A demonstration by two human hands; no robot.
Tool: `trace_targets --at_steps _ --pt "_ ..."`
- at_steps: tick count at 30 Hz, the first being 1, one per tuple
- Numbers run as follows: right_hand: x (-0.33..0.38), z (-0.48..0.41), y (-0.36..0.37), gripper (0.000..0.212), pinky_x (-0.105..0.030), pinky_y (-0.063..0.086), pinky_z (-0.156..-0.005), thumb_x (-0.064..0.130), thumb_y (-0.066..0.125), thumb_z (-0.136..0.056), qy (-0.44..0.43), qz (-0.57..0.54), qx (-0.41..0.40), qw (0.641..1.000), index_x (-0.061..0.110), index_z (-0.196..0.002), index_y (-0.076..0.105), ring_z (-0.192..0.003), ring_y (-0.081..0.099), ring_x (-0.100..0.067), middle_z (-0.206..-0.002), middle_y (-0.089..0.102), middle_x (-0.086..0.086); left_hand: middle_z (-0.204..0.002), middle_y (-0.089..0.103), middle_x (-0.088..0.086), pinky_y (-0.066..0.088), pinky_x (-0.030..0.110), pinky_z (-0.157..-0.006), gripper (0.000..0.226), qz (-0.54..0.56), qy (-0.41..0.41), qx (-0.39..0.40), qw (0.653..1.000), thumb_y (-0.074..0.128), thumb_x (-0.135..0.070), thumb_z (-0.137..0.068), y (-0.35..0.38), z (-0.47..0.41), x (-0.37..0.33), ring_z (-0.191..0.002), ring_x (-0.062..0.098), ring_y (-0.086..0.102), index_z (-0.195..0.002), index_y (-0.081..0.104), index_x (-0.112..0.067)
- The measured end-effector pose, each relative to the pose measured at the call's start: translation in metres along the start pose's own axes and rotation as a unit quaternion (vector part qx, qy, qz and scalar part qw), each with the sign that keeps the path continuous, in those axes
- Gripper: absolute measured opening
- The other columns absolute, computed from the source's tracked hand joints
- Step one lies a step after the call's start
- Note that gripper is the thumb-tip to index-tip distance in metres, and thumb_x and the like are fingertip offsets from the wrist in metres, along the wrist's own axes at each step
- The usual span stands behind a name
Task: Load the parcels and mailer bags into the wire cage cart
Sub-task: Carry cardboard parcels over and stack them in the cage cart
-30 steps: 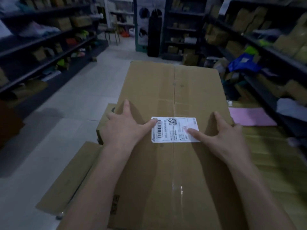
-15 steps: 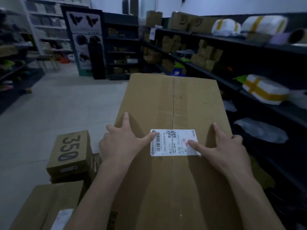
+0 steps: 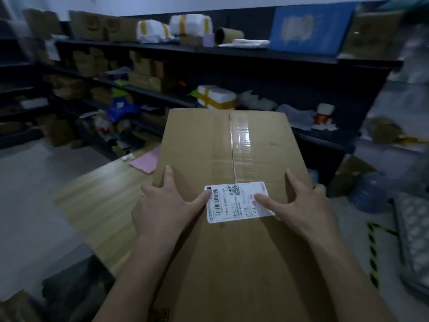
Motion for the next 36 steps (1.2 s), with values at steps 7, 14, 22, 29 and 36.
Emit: trace_targets --at_steps 7,14,22,29,36 --pt "-0.143 -0.031 -0.066 0.129 -0.05 0.049 -0.099 0.108 0.04 -0.041 0.109 -0.011 -0.064 0.992 0.051 -0.154 0.018 -0.129 0.046 -0.036 -0.147 0.035 -0.017 -0.126 0.046 0.017 0.041 0.034 -0.064 0.116 0.002 0.117 0.036 0.992 0.03 -0.101 -0.063 0.048 0.02 -0.163 -0.1 0.033 0.06 -0.157 0.005 -0.037" --pt "-0.29 -0.054 -0.146 0.124 -0.05 0.046 -0.1 0.101 0.049 -0.044 0.216 -0.02 -0.111 0.97 0.052 -0.153 0.018 -0.133 0.043 -0.037 -0.15 0.032 -0.016 -0.124 0.044 0.016 0.041 0.034 -0.064 0.114 0.002 0.235 0.071 0.969 0.028 -0.099 -0.065 0.094 0.065 -0.341 -0.099 0.032 0.058 -0.157 0.006 -0.036" --pt "-0.426 -0.038 -0.229 0.123 -0.049 0.044 -0.099 0.099 0.053 -0.048 0.321 -0.018 -0.178 0.93 0.05 -0.154 0.017 -0.135 0.041 -0.038 -0.151 0.031 -0.016 -0.133 0.045 0.02 0.042 0.036 -0.068 0.112 0.049 0.373 0.093 0.922 0.036 -0.097 -0.067 0.126 0.133 -0.511 -0.106 0.037 0.058 -0.157 0.013 -0.033" --pt "-0.499 -0.03 -0.256 0.124 -0.054 0.039 -0.108 0.099 0.055 -0.046 0.388 -0.035 -0.217 0.895 0.049 -0.154 0.019 -0.143 0.033 -0.038 -0.158 0.023 -0.018 -0.122 0.05 0.016 0.053 0.039 -0.073 0.107 0.074 0.448 0.123 0.882 0.04 -0.098 -0.064 0.158 0.169 -0.606 -0.096 0.035 0.06 -0.149 0.018 -0.036" --pt "-0.572 -0.055 -0.261 0.124 -0.052 0.046 -0.101 0.102 0.051 -0.046 0.457 -0.031 -0.234 0.858 0.05 -0.154 0.017 -0.132 0.046 -0.036 -0.149 0.033 -0.017 -0.127 0.049 0.016 0.047 0.038 -0.076 0.108 0.082 0.51 0.176 0.838 0.043 -0.095 -0.066 0.217 0.185 -0.704 -0.107 0.036 0.058 -0.153 0.017 -0.036"
Point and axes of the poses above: each hand's wrist, its own z-axis away from the middle knuckle, its own y-axis out of the palm, x = y × z, the point moved 3 cm from there along -z, towards the middle knuckle
